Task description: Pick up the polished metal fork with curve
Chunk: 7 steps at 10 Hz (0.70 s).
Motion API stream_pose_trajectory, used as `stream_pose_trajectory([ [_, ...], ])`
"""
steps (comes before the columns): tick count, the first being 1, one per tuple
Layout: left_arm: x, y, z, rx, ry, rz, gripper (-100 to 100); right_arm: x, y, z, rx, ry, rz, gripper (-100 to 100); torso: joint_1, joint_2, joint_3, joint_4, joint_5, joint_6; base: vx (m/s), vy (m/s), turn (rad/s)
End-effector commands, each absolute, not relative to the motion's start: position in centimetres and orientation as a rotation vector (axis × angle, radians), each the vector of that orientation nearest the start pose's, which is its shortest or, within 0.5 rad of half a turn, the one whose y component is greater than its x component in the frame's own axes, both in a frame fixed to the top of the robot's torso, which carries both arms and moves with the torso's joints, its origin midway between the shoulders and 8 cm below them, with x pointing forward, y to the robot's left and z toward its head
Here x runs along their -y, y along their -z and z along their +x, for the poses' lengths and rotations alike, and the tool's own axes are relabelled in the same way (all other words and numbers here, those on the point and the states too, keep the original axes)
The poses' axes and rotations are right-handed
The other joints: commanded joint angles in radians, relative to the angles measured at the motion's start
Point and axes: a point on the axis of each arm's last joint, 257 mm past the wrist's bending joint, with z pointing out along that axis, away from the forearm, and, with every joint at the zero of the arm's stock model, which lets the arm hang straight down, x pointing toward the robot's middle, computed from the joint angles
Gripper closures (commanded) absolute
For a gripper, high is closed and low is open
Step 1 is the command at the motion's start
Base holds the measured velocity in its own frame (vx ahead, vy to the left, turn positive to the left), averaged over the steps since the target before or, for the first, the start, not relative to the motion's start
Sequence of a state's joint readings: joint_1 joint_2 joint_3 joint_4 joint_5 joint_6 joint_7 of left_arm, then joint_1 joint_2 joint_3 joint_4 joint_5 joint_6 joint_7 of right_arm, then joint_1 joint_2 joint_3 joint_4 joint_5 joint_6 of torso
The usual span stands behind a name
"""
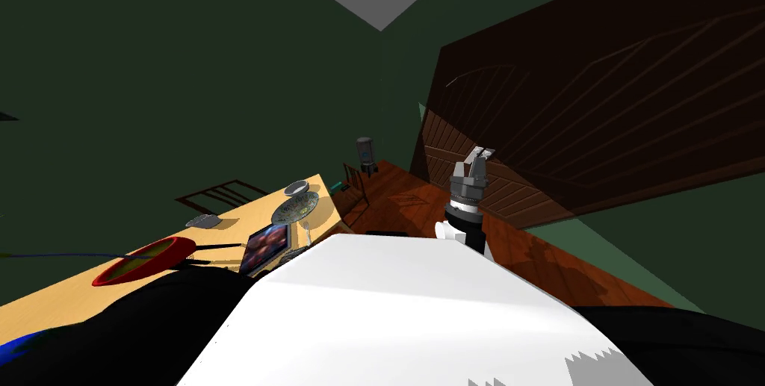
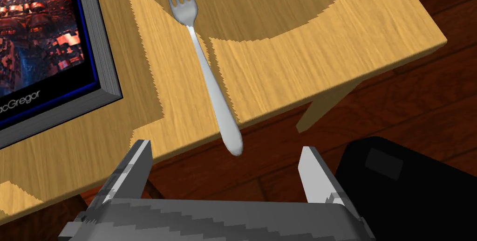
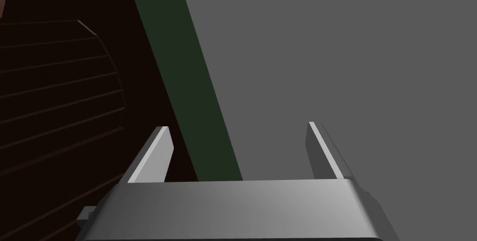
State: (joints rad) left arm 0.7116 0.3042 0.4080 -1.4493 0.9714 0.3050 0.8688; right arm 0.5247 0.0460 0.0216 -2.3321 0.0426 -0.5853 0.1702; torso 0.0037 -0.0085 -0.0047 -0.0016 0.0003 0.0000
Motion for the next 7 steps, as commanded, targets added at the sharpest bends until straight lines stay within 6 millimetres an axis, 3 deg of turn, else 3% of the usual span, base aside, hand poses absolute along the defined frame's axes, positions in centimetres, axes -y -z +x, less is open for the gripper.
stream_pose_trajectory([
  [1,-56.0,49.3,9.4,0.531,0.868,-2.646,-100,27.0,-5.5,31.7,-0.555,-1.148,0.516,0,0.000,0.000,0.000,0.000,0.000,0.000,0.130,0.054,-0.075],
  [2,-56.4,49.8,7.7,0.621,0.835,-2.664,-100,27.0,-5.5,31.7,-0.555,-1.147,0.516,0,0.000,0.001,0.000,0.000,0.000,-0.001,0.119,0.048,-0.098],
  [3,-56.4,50.1,7.3,0.628,0.822,-2.666,-100,27.0,-5.5,31.7,-0.555,-1.148,0.516,0,0.000,0.001,0.001,0.000,0.000,0.000,0.090,0.057,-0.084],
  [4,-56.8,50.8,5.3,0.721,0.778,-2.680,-100,27.0,-5.5,31.7,-0.555,-1.148,0.516,0,0.000,0.003,0.002,0.000,0.000,-0.001,0.105,0.084,-0.135],
  [5,-56.8,50.8,5.3,0.721,0.778,-2.680,-100,27.0,-5.5,31.7,-0.555,-1.148,0.516,0,0.002,0.003,0.002,0.001,0.000,0.000,0.087,0.061,-0.091],
  [6,-57.0,51.3,3.5,0.810,0.737,-2.687,-100,27.0,-5.5,31.7,-0.555,-1.148,0.516,0,0.000,0.004,0.002,0.001,0.000,-0.001,0.107,0.051,-0.136],
  [7,-57.0,51.4,3.5,0.811,0.736,-2.687,-100,27.0,-5.5,31.7,-0.555,-1.148,0.516,0,0.000,0.003,0.001,0.001,0.000,0.000,0.085,0.051,-0.065],
])
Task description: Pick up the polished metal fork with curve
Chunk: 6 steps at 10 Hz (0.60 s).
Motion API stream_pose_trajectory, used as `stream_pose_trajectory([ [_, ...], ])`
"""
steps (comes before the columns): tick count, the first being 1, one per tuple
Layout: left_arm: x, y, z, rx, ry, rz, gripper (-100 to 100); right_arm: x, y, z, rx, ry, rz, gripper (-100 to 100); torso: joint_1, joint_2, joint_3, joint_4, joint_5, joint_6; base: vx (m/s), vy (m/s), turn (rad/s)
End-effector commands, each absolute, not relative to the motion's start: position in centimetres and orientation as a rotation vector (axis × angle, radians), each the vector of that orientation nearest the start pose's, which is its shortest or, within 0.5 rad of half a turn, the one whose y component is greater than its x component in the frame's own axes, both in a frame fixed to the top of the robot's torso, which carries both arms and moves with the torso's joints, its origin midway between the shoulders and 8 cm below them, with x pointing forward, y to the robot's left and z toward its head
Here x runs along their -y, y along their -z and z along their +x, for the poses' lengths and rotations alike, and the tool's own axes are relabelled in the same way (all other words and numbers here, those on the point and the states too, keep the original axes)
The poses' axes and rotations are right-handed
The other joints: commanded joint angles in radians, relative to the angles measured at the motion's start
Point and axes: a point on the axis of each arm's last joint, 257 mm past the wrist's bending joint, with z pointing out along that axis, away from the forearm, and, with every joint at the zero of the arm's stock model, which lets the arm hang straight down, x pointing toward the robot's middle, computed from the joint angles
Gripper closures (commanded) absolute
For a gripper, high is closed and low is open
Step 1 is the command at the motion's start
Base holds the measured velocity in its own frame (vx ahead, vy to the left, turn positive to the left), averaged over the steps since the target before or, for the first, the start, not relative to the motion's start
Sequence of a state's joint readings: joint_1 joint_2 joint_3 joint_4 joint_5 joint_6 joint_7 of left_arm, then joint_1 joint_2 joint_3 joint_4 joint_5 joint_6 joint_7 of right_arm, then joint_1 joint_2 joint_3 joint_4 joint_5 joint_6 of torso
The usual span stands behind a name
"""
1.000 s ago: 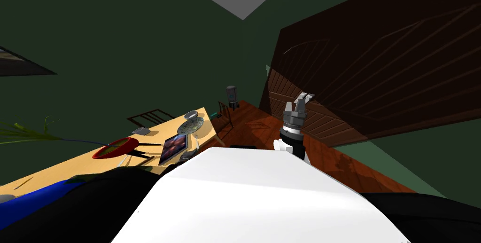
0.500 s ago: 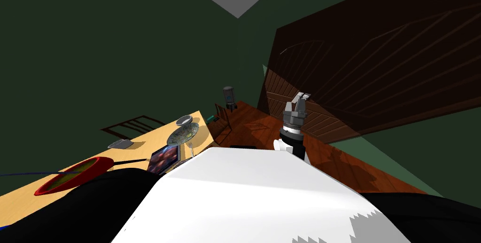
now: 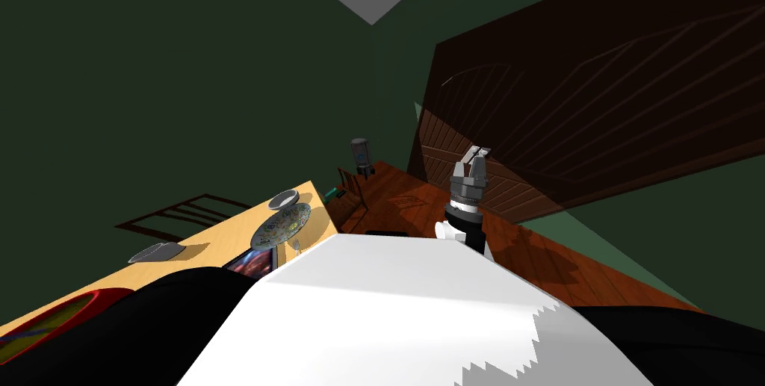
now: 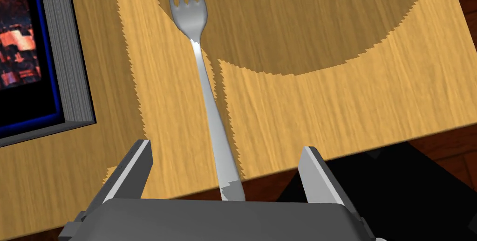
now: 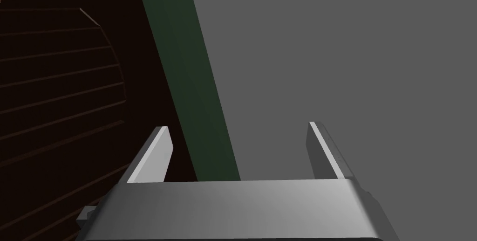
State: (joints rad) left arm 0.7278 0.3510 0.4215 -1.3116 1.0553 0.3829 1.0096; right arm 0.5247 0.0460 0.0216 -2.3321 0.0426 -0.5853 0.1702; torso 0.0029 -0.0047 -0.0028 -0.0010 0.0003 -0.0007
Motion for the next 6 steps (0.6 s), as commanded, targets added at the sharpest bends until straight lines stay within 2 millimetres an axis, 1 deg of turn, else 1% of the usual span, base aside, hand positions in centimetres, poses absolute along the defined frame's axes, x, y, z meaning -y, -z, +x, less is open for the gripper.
stream_pose_trajectory([
  [1,-57.0,51.4,3.5,0.811,0.736,-2.687,-100,27.0,-5.5,31.7,-0.555,-1.148,0.516,0,0.000,0.000,0.000,0.000,0.000,0.000,0.029,0.022,0.014],
  [2,-57.3,51.8,1.8,0.895,0.696,-2.688,-100,27.0,-5.5,31.7,-0.555,-1.148,0.516,0,-0.002,0.003,0.002,0.001,0.000,0.000,0.058,0.040,-0.102],
  [3,-57.3,51.8,1.8,0.895,0.696,-2.688,-100,27.0,-5.5,31.7,-0.555,-1.148,0.516,0,-0.001,0.002,0.001,0.001,0.000,0.000,0.064,0.043,-0.067],
  [4,-57.4,52.2,0.2,0.974,0.659,-2.686,-100,27.0,-5.5,31.7,-0.555,-1.148,0.516,0,-0.001,0.002,0.001,0.000,0.000,0.000,0.092,0.058,-0.102],
  [6,-57.6,52.7,-2.5,1.108,0.597,-2.672,-100,27.0,-5.5,31.7,-0.556,-1.147,0.516,0,0.003,-0.002,-0.001,0.000,0.000,0.001,0.138,0.114,-0.174],
])
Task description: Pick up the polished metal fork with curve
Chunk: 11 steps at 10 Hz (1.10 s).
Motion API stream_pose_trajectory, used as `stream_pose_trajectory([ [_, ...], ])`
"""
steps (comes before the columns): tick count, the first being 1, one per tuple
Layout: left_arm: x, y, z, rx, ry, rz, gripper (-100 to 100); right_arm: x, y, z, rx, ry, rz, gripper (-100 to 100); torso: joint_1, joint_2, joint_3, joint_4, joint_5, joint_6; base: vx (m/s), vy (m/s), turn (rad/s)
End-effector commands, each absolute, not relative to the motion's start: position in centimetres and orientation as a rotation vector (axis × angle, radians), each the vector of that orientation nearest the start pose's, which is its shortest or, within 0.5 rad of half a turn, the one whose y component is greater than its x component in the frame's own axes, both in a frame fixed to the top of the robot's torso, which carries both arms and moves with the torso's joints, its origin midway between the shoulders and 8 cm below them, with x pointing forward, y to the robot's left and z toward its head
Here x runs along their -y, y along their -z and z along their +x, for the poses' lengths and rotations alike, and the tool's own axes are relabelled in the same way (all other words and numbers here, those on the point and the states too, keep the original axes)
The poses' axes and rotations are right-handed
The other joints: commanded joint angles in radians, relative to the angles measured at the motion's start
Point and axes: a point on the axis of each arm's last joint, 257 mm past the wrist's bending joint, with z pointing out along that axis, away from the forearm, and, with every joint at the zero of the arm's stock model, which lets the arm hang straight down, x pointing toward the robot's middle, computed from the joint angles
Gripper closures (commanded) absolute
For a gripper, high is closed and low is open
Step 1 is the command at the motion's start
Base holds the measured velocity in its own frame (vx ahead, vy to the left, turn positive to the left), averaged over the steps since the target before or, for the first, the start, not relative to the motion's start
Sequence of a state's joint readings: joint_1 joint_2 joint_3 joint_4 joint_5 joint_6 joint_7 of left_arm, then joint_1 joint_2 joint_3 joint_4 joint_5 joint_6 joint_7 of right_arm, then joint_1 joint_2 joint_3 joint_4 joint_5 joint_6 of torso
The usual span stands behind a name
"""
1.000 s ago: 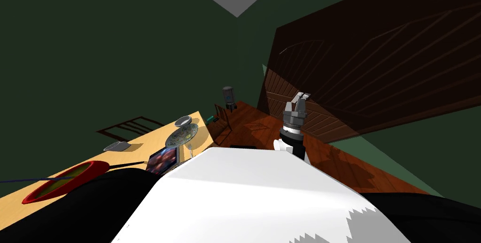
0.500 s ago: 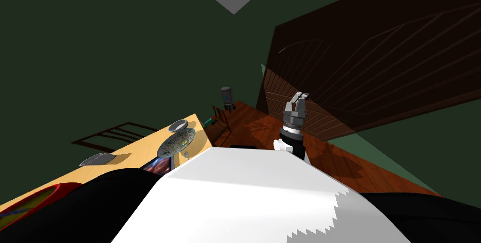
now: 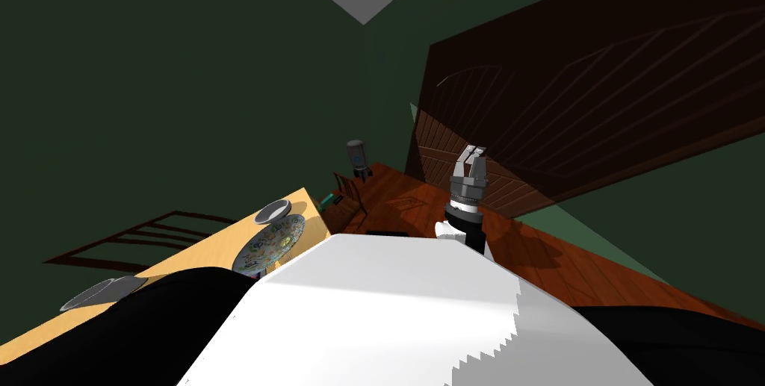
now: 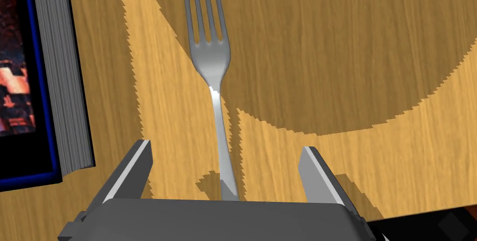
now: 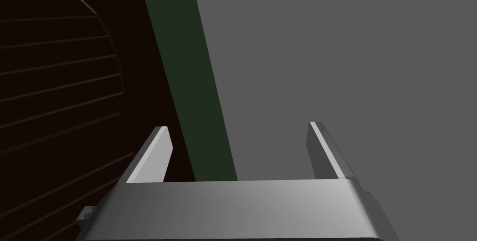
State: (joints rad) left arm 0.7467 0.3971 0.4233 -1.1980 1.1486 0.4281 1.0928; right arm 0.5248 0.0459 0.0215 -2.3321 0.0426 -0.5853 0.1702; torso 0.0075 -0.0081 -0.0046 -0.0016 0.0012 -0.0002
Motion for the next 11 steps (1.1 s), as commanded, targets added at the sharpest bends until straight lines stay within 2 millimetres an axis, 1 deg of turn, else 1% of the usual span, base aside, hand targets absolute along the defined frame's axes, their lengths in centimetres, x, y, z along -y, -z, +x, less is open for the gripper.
stream_pose_trajectory([
  [1,-57.7,52.9,-3.6,1.162,0.572,-2.663,-100,27.0,-5.5,31.7,-0.556,-1.147,0.516,0,0.000,0.000,0.000,0.000,0.000,0.000,0.147,0.124,-0.117],
  [4,-57.8,53.1,-5.7,1.273,0.521,-2.638,-100,27.0,-5.5,31.7,-0.556,-1.147,0.516,0,-0.003,0.003,0.001,0.000,0.000,0.000,0.090,0.089,-0.086],
  [5,-57.9,53.0,-5.4,1.248,0.532,-2.644,-100,27.0,-5.5,31.7,-0.555,-1.147,0.516,0,-0.004,0.003,0.002,0.001,-0.001,0.000,0.033,0.031,-0.014],
  [6,-57.9,53.0,-5.5,1.254,0.530,-2.643,0,27.0,-5.5,31.7,-0.555,-1.148,0.516,0,-0.007,0.006,0.003,0.001,-0.001,-0.001,0.007,0.007,0.000],
  [7,-57.0,54.2,-4.9,1.246,0.533,-2.648,-100,27.0,-5.5,31.7,-0.555,-1.148,0.516,0,-0.008,0.007,0.004,0.001,-0.002,-0.001,0.007,0.052,0.049],
  [9,-56.0,55.3,-4.2,1.237,0.534,-2.654,-100,27.0,-5.5,31.7,-0.555,-1.148,0.516,0,-0.004,0.008,0.004,0.002,-0.001,-0.001,0.016,0.091,0.037],
  [10,-56.5,54.8,-4.4,1.246,0.533,-2.651,-100,27.0,-5.5,31.7,-0.555,-1.147,0.516,0,-0.003,0.007,0.004,0.002,0.000,-0.001,0.012,0.038,-0.001],
  [11,-56.5,54.9,-4.4,1.242,0.534,-2.651,100,27.0,-5.5,31.7,-0.555,-1.148,0.516,0,-0.006,0.008,0.004,0.002,-0.001,-0.001,0.002,0.008,-0.003],
])
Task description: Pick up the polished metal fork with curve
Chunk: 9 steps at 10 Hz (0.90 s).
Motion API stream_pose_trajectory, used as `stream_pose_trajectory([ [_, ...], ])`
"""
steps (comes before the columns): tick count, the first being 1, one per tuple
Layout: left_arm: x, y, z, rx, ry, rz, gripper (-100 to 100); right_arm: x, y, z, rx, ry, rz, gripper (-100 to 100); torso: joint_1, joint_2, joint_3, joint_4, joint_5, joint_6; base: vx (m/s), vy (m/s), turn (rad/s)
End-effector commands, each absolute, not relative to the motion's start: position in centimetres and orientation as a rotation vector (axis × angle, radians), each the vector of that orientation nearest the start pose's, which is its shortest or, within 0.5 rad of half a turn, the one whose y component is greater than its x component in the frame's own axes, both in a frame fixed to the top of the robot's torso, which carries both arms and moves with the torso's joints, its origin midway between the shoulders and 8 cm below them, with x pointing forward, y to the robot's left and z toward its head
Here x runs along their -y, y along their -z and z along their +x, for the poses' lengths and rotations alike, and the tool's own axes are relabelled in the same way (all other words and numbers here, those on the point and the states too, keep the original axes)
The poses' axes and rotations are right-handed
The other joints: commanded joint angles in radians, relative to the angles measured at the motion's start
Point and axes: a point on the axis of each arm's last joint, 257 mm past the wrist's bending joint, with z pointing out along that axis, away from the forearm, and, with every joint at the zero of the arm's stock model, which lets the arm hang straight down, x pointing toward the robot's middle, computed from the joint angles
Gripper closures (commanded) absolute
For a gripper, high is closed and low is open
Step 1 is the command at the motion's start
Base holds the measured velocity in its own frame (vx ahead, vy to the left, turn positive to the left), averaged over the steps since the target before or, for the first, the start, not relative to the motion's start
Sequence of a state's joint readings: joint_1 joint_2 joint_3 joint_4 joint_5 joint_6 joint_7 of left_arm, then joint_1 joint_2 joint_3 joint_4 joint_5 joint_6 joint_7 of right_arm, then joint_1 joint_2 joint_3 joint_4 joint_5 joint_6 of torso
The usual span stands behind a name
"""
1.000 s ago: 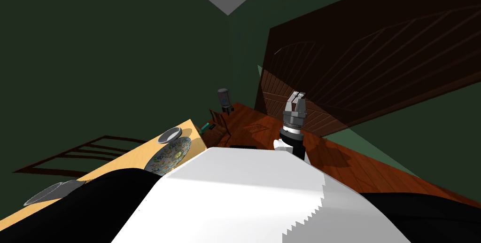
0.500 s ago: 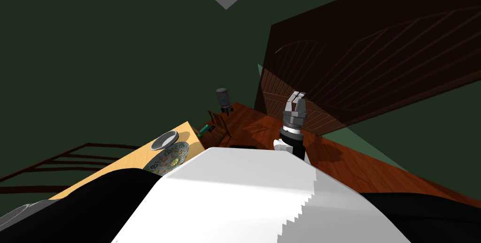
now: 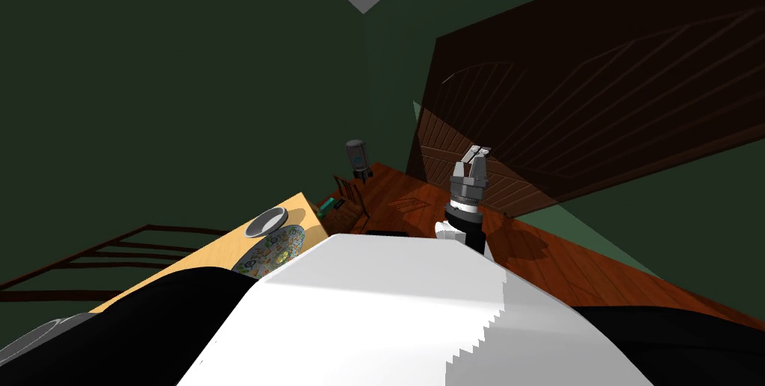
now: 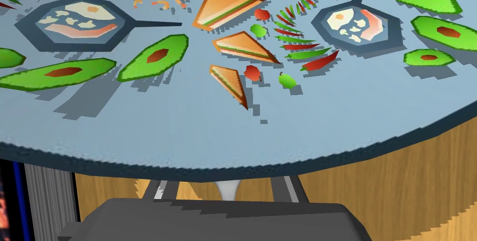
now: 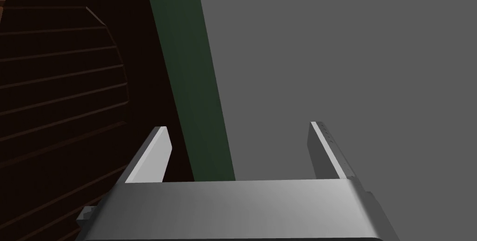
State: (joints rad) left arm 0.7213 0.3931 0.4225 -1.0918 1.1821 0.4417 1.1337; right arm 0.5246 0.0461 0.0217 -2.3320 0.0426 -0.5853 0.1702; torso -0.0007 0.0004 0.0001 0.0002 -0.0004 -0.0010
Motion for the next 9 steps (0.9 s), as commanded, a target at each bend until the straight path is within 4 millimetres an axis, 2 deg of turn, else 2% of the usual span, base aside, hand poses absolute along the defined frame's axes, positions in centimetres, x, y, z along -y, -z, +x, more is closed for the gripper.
stream_pose_trajectory([
  [1,-56.5,54.9,-4.4,1.242,0.534,-2.651,100,27.0,-5.5,31.7,-0.555,-1.148,0.516,0,0.000,0.000,0.000,0.000,0.000,0.000,0.000,0.000,0.000],
  [4,-56.4,54.9,-4.4,1.244,0.534,-2.651,100,27.0,-5.5,31.7,-0.555,-1.148,0.516,0,0.002,0.001,0.000,0.000,0.001,0.000,0.000,0.000,0.000],
  [5,-56.4,54.9,-4.4,1.244,0.535,-2.651,0,27.0,-5.5,31.7,-0.555,-1.148,0.516,0,0.002,0.001,0.000,0.000,0.001,0.000,0.000,0.000,0.000],
  [6,-57.3,53.7,-5.1,1.249,0.532,-2.645,100,27.0,-5.5,31.7,-0.555,-1.148,0.516,0,0.002,0.001,0.000,0.000,0.001,0.000,-0.024,-0.055,-0.076],
  [8,-57.5,53.7,-5.0,1.244,0.534,-2.644,100,27.0,-5.5,31.7,-0.555,-1.148,0.516,0,-0.004,0.002,0.001,0.000,0.000,0.000,-0.012,-0.068,-0.013],
  [9,-57.5,53.6,-5.0,1.248,0.533,-2.645,0,27.0,-5.5,31.7,-0.555,-1.148,0.516,0,-0.002,0.001,0.001,0.000,0.000,0.000,-0.002,-0.009,0.002],
])
